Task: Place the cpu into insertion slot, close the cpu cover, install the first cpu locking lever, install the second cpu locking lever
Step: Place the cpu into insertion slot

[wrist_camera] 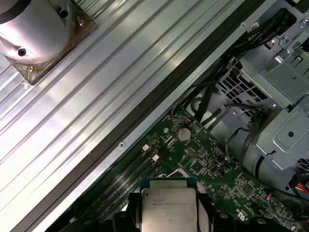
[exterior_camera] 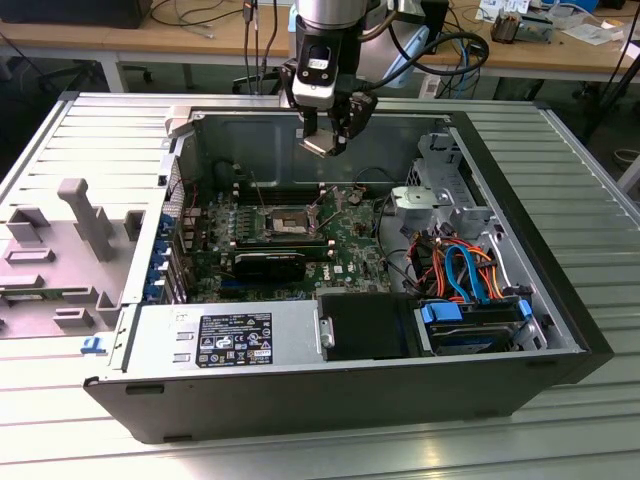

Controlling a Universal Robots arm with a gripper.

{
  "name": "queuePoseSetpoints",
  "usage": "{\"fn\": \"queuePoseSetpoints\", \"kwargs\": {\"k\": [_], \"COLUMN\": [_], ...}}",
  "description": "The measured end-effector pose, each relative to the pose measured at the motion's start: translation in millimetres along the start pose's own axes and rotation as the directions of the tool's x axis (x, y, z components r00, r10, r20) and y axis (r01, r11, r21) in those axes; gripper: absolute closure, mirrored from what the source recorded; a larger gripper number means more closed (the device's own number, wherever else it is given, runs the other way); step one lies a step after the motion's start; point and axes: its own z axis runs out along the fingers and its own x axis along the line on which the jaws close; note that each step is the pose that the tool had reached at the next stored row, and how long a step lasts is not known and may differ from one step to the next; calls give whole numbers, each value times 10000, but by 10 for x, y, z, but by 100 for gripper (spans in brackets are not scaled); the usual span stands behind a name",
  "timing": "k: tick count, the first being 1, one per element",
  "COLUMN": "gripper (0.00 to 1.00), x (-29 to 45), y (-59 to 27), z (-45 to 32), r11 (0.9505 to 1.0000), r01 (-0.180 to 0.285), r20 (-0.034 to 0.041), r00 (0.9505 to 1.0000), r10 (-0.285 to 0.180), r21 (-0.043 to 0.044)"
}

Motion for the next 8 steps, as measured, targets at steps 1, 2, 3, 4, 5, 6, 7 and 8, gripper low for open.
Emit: {"fn": "queuePoseSetpoints", "kwargs": {"k": [1,2,3,4,5,6,7,8], "gripper": [45,45,45,45,45,45,45,45], "x": [0,0,0,0,0,0,0,0], "y": [0,0,0,0,0,0,0,0], "z": [0,0,0,0,0,0,0,0], "r11": [10000,10000,10000,10000,10000,10000,9999,9999], "r01": [-14,-27,-42,-53,-77,-97,-109,-121], "r20": [1,3,4,5,7,9,10,11], "r00": [10000,10000,10000,10000,10000,10000,9999,9999], "r10": [14,27,42,53,77,97,109,121], "r21": [0,0,1,0,-1,-1,-1,-2]}}
